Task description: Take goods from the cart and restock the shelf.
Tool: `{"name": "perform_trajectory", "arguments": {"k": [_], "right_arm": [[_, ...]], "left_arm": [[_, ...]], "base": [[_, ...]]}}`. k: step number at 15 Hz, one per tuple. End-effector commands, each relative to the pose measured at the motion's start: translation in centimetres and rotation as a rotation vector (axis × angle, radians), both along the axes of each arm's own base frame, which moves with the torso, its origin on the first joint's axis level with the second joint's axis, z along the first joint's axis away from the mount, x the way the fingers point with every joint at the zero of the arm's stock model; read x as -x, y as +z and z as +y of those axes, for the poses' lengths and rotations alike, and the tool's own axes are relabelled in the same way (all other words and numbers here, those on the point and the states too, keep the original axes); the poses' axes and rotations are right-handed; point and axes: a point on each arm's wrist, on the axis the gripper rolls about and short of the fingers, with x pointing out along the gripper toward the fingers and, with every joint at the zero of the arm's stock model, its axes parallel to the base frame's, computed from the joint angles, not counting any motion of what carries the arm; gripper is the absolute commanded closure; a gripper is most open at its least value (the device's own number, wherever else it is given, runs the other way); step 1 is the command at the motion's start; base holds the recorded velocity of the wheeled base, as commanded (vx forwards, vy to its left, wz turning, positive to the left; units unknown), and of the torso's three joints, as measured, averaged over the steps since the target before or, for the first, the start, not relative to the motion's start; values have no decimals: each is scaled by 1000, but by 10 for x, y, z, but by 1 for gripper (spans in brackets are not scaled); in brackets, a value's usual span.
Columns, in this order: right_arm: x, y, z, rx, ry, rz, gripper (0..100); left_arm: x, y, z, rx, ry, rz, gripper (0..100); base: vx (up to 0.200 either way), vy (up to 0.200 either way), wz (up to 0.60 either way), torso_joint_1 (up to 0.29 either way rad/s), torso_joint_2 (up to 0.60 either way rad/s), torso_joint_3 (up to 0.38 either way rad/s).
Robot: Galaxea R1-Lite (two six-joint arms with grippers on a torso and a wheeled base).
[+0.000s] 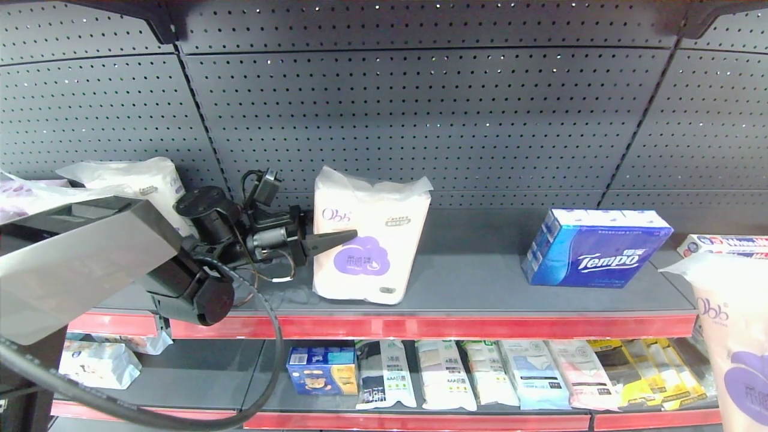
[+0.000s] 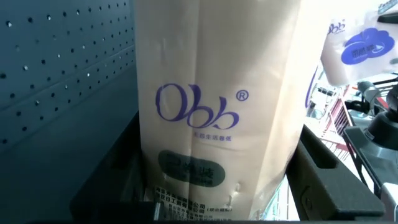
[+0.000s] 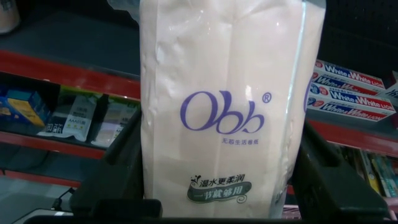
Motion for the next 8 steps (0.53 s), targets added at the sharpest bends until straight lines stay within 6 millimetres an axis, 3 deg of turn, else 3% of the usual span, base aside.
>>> {"name": "perform_trajectory", "arguments": {"k": [1, 8], "right_arm": [[0, 0, 0, 0, 0, -2, 100], [0, 0, 0, -1, 0, 0, 100]], "left_arm": [[-2, -7, -2, -3, -4, 15, 100], [-8, -13, -6, 0, 13, 9, 100]], "base": [[0, 0, 0, 0, 0, 0], [0, 0, 0, 0, 0, 0]]}}
